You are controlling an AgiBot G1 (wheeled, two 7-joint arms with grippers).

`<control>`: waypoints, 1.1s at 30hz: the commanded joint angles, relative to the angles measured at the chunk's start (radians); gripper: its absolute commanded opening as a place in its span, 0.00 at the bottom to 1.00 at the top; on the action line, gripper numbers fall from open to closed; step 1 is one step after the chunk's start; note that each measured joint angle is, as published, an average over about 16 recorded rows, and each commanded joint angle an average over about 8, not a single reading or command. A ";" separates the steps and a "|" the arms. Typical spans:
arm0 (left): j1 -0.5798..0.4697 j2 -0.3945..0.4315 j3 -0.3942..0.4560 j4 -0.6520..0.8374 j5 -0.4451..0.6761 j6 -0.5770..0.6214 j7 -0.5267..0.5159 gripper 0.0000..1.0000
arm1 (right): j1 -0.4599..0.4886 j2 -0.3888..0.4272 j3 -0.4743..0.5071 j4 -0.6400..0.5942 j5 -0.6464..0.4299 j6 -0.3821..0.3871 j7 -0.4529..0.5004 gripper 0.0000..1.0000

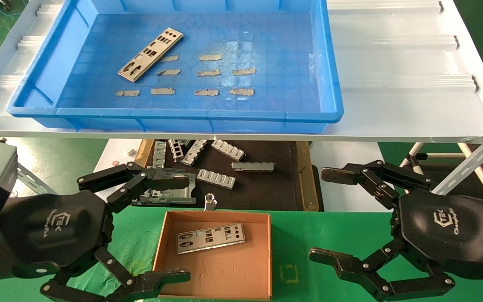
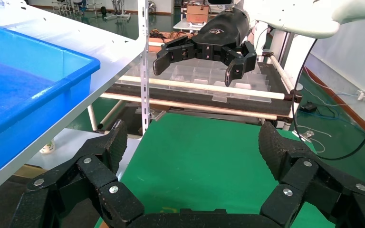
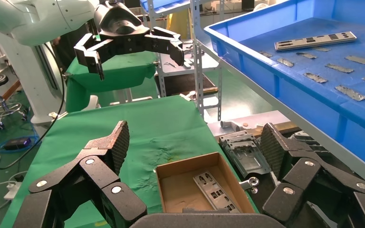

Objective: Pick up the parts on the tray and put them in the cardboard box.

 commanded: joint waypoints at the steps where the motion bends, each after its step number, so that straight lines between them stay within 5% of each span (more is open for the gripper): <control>1: 0.002 -0.001 0.000 -0.002 -0.001 0.003 0.000 1.00 | 0.000 0.000 0.000 0.000 0.000 0.000 0.000 0.02; 13: -0.163 0.079 0.016 0.173 0.096 -0.170 -0.041 1.00 | 0.000 0.000 0.000 0.000 0.000 0.000 0.000 0.00; 33: -0.691 0.374 0.175 0.875 0.468 -0.392 0.104 1.00 | 0.000 0.000 0.000 0.000 0.000 0.000 0.000 0.00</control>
